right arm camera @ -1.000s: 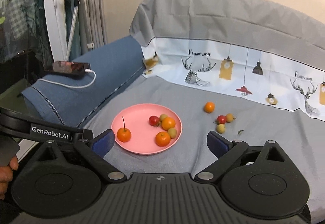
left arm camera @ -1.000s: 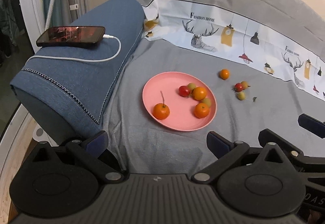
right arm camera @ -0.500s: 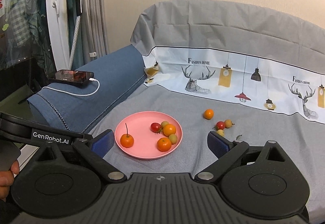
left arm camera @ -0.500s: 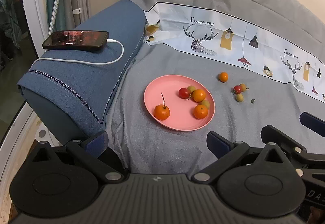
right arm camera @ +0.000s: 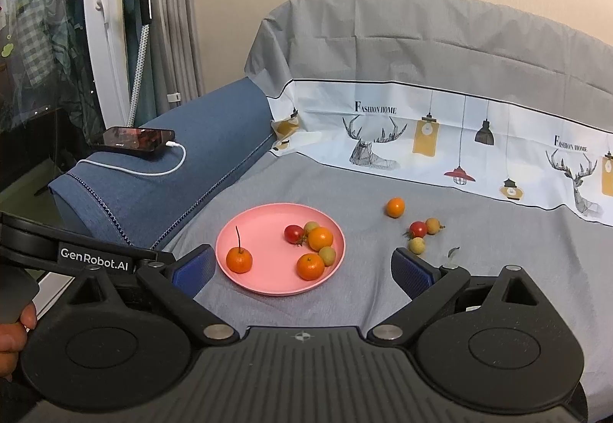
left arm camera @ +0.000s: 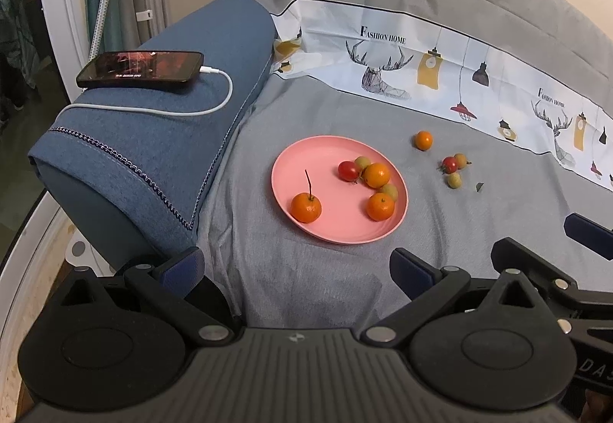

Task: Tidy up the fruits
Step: 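Raise both open tools above the plate, then move both open tools down toward the remaining fruits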

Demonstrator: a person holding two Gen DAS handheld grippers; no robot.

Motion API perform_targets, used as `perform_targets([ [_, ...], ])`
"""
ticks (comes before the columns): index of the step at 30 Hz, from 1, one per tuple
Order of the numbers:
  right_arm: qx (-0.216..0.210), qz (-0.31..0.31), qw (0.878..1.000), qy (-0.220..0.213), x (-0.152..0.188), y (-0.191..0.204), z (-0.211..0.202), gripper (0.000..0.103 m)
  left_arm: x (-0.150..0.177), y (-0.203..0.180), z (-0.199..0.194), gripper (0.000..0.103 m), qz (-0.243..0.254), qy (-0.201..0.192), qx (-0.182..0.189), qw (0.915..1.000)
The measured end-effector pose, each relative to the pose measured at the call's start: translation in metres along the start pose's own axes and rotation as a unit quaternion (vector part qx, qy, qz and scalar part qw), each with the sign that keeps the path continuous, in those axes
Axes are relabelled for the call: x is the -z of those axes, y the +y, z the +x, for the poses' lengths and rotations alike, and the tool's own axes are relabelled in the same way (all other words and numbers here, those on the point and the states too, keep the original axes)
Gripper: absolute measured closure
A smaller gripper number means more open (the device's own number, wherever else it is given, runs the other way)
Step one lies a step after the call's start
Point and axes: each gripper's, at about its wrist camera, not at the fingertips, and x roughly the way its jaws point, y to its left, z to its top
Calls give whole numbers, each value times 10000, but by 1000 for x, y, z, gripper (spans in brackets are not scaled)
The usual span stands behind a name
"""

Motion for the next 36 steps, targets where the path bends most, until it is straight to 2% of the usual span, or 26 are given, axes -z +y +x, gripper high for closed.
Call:
perform_targets([
  [36,-62,185,9987,463,3,-15,41,5,-15,-5,39,0,103,382,-166,9991],
])
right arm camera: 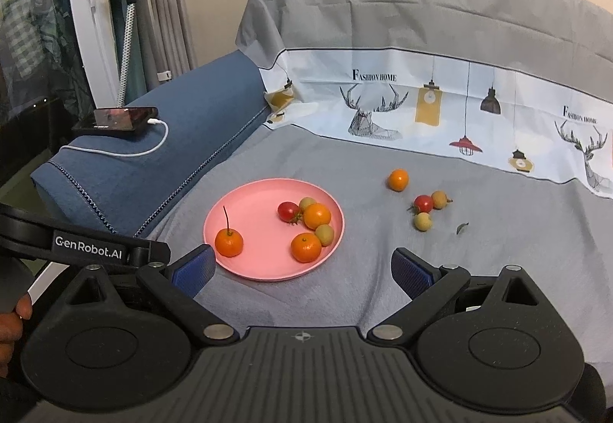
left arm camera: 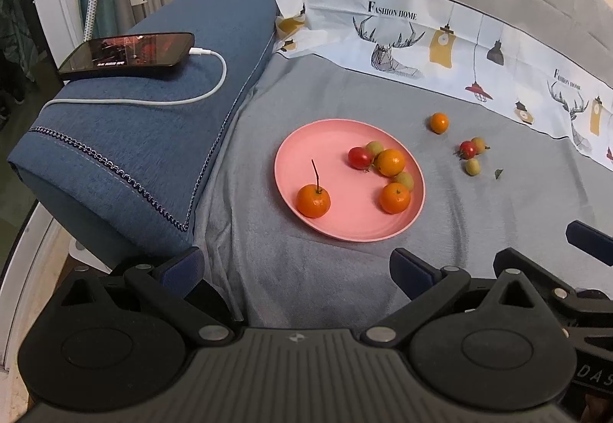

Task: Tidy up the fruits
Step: 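Move both open tools down toward the remaining fruits, then grasp a mandarin orange with the left tool while the right grasps a small yellow pear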

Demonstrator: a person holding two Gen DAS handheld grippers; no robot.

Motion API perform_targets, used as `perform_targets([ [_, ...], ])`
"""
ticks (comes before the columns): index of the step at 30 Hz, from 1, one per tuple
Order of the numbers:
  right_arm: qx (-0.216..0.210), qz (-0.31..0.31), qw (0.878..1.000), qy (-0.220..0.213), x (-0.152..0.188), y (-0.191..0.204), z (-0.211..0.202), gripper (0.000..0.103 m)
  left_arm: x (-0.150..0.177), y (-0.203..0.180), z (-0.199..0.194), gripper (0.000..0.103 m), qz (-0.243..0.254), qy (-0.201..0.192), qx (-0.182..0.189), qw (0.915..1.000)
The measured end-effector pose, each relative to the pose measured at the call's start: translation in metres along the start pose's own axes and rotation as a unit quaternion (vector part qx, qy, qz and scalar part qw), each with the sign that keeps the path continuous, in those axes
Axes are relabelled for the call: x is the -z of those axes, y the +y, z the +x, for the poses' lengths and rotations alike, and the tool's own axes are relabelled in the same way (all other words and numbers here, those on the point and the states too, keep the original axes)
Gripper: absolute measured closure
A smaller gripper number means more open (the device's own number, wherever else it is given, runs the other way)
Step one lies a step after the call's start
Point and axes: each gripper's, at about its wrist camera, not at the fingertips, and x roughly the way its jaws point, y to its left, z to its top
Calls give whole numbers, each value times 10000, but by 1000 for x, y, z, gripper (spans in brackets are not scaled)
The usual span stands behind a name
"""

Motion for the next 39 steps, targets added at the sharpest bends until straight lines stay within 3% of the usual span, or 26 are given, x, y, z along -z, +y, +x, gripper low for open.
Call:
perform_targets([
  [12,74,389,9991,158,5,-29,28,5,-26,-22,34,0,181,279,-123,9994],
  [21,726,825,9937,225,9,-94,75,5,-80,-71,79,0,429,271,27,9987],
  [30,1420,991,9849,9,-5,-171,154,5,-156,-137,160,0,750,198,173,9968],
  [34,1740,853,9810,-30,-12,-205,196,5,-182,-167,210,0,928,361,327,9945],
  [39,1441,659,9865,410,-11,-224,255,5,-200,-204,274,0,1177,734,768,9873],
])
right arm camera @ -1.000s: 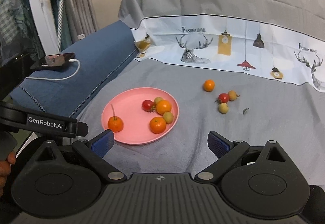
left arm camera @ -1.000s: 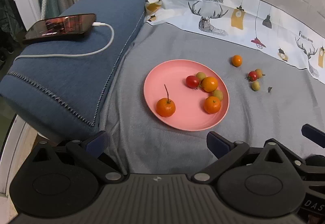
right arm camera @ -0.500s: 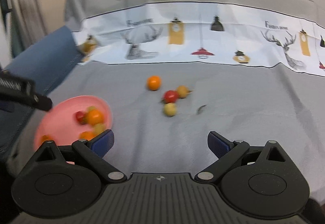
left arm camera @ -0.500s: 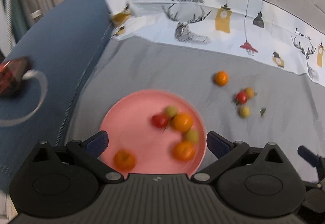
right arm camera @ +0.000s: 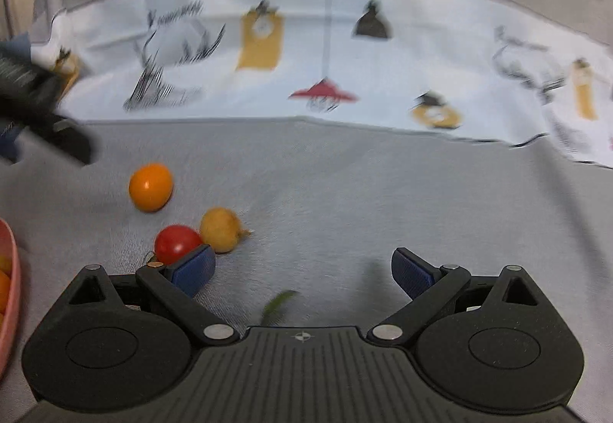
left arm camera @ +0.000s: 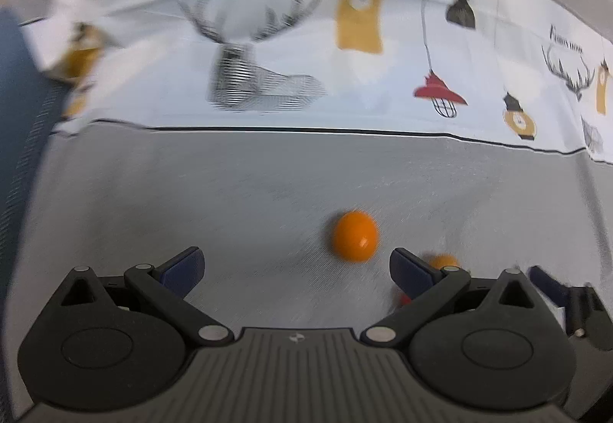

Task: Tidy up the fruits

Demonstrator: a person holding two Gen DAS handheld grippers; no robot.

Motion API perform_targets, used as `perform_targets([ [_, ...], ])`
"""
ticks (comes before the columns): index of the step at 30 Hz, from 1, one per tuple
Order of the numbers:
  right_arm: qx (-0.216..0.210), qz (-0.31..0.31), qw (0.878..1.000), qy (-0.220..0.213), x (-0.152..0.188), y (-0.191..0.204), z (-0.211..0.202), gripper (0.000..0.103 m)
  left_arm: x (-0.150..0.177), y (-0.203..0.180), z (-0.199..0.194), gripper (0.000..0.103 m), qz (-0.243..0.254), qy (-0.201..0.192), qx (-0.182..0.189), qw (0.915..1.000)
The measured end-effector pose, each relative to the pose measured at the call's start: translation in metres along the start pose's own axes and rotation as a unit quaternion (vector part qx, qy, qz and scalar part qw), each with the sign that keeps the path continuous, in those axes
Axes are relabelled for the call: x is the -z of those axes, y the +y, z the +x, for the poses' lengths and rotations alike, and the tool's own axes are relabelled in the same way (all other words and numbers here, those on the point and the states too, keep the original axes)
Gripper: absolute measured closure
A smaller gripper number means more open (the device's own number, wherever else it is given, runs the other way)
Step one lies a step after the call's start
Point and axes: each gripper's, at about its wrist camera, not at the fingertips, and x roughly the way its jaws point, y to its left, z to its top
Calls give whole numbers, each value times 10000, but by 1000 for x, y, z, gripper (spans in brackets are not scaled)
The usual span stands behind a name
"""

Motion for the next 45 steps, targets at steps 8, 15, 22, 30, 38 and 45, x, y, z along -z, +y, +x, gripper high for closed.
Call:
perform_targets([
  [8,-54,-286,9989,-373,2,13,27,1,-19,-8,75,0,306,655,-11,9974],
  [15,-145,-399,9979,-497,2,16,20,49,-9,-17,67,21,611,296,-100,9976],
  [22,-52,-619,9969,-484,-1,22,1,71,-4,-17,33,66,663,103,-4,9977],
  [30,257,-199,9970,-697,-9,-6,-71,71,24,5,-53,66,332,-163,91,9993],
  [38,-363,-84,9983,-452,22,29,-183,71,115,41,-158,66,-281,-128,-46,9995],
  [45,-1151,-253,9918,-496,31,81,-252,71,187,75,-233,66,-786,-287,-250,9962],
])
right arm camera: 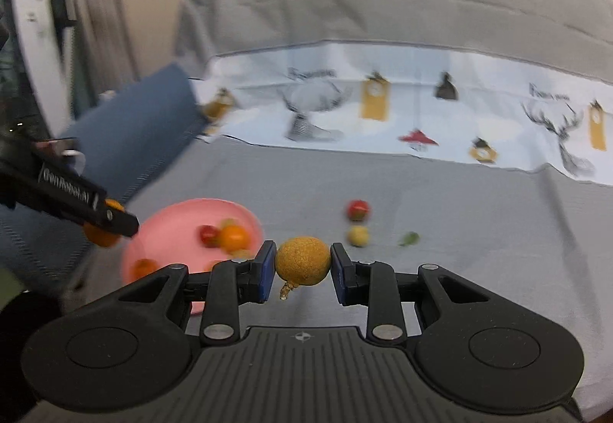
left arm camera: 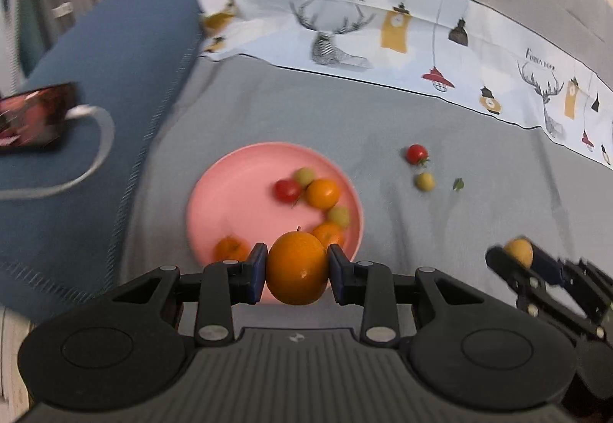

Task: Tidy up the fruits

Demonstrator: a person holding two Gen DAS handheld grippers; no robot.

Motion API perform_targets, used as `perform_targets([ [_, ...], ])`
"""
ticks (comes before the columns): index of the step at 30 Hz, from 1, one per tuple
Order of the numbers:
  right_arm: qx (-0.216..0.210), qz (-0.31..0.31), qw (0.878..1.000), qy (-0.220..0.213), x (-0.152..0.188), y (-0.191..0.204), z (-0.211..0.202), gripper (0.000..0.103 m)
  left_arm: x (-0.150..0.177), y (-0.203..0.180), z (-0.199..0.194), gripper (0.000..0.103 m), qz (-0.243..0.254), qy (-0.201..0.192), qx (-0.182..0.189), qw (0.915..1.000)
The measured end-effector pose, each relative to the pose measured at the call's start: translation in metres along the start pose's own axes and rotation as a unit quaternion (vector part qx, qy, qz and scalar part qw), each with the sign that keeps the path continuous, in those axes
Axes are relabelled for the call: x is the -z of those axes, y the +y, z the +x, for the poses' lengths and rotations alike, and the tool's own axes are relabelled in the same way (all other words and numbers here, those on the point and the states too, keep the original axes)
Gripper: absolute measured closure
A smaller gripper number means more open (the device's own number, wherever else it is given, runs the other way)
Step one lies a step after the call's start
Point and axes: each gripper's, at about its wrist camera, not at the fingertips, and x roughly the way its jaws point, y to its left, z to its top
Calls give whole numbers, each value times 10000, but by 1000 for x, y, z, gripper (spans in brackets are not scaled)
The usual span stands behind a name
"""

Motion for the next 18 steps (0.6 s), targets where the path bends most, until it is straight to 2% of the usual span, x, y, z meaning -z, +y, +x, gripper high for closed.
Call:
perform_targets([
  [5,-237,-30,9994,-234,4,28,-36,71,34,18,-38,66,-15,-137,-94,9999],
  [9,-268,-352,9988,-200,16,43,-63,71,58,24,-57,66,-214,-256,82,9994],
  [18,-94,-427,9986,-300,25,59,-89,71,76,27,-73,66,-119,-362,259,9989],
])
